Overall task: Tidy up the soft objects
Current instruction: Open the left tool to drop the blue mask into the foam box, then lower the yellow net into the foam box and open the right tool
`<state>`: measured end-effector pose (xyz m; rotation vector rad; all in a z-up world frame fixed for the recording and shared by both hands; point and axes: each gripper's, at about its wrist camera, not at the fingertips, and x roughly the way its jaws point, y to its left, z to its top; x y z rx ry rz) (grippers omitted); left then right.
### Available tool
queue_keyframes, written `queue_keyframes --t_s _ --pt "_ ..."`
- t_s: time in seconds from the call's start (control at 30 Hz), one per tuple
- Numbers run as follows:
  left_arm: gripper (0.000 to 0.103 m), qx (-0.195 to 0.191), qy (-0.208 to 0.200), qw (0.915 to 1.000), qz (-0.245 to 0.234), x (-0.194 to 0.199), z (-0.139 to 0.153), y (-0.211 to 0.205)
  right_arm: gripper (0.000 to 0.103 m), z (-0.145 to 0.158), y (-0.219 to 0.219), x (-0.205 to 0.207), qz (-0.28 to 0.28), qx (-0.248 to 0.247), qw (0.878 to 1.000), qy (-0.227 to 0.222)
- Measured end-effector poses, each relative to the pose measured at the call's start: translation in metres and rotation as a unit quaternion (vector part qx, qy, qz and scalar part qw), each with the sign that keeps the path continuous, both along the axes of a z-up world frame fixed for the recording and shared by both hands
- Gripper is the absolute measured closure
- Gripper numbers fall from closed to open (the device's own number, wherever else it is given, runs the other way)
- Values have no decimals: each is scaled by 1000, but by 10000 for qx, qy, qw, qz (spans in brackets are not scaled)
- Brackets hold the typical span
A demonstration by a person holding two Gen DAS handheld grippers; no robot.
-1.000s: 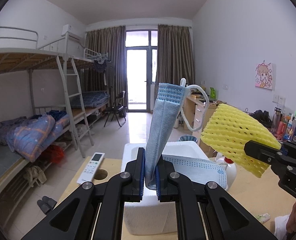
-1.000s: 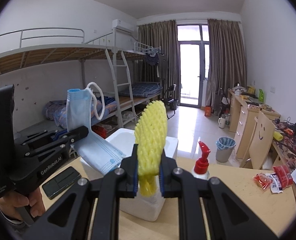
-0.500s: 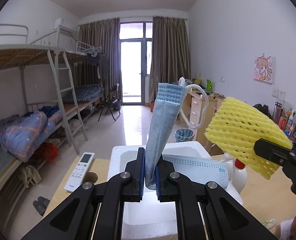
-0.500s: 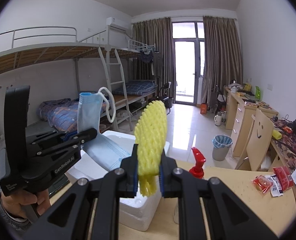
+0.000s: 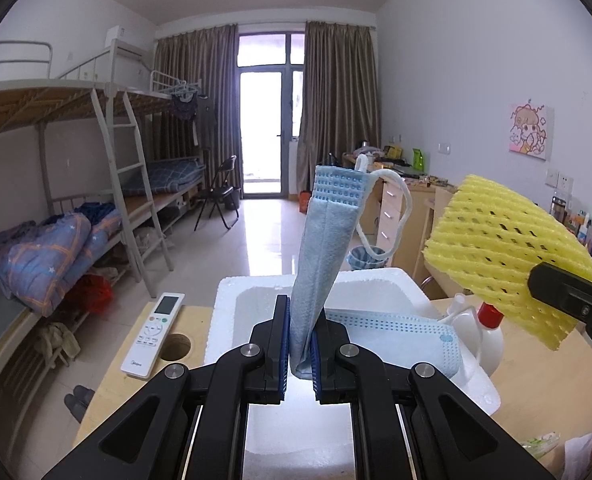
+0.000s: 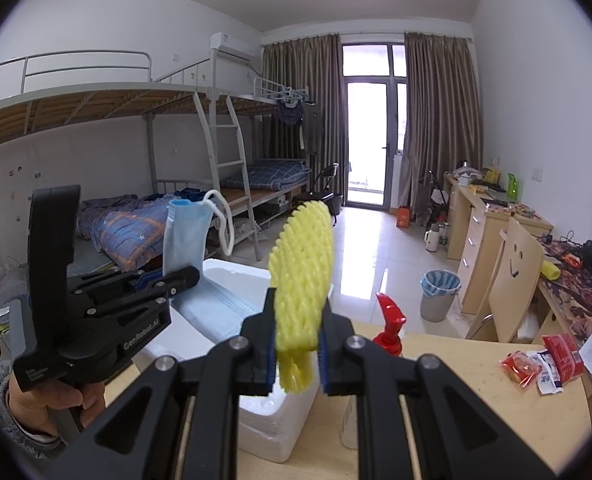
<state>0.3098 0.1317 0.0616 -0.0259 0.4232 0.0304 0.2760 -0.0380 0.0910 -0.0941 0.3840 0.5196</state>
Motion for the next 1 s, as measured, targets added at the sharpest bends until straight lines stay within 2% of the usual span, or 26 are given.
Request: queue_keyframes --t_s 0.13,0.2,0.23,0.27,0.33,0.47,0.7,1.0 --pt "92 1 73 10000 15 5 -2 0 84 1 1 1 -21 6 10000 18" --pt "86 62 89 9999 26 5 -3 -1 84 2 2 2 -30 6 10000 11" --pt "71 76 97 9999 17 6 -4 -1 84 2 2 2 -34 10 10000 13" --pt "42 76 108 9999 38 6 -5 0 84 1 1 2 -24 11 10000 12" --pt "15 77 146 9998 92 7 -7 1 84 2 2 2 -22 4 10000 4" --pt "14 113 -87 9996 251 1 -4 4 84 3 1 3 -34 14 10000 -22" --pt "14 85 -121 9996 248 -2 -1 9 84 0 0 4 -23 22 10000 -33" --pt "10 242 -421 9975 510 -32 5 21 84 -10 11 8 130 11 9999 76"
